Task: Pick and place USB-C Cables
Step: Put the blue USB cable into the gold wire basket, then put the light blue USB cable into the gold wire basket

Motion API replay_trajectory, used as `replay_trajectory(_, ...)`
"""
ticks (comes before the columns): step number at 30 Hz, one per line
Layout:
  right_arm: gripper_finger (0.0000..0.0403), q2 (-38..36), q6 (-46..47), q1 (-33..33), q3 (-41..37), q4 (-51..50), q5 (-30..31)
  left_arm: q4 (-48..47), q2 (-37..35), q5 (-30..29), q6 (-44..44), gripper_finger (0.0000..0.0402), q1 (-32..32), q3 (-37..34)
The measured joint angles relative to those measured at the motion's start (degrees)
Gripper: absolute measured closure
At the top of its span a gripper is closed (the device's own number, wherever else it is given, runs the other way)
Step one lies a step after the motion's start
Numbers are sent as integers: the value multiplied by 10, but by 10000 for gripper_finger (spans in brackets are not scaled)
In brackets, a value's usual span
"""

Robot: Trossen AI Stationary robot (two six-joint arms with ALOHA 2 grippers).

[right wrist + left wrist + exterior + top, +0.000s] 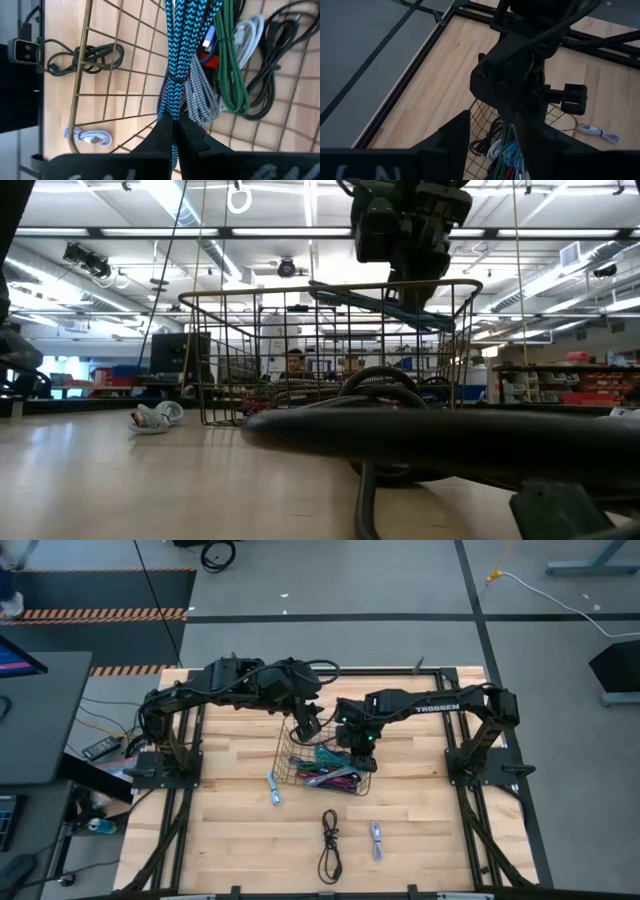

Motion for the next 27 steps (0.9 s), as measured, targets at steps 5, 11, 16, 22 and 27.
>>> replay_trajectory(5,395,0,-30,0,0,15,7,-1,0,1,0,237,0,0)
replay_trajectory(11,395,0,-62,0,0,23,12,-2,0,2,0,237,0,0)
replay_trajectory(16,392,0,-69,0,0,22,10,-2,0,2,0,237,0,0)
replay_trajectory(22,322,0,-63,4,0,21,17,-2,-1,2,-11,237,0,0)
replay_trajectory(27,287,0,-63,3,0,27,22,-3,-1,2,-12,237,0,0)
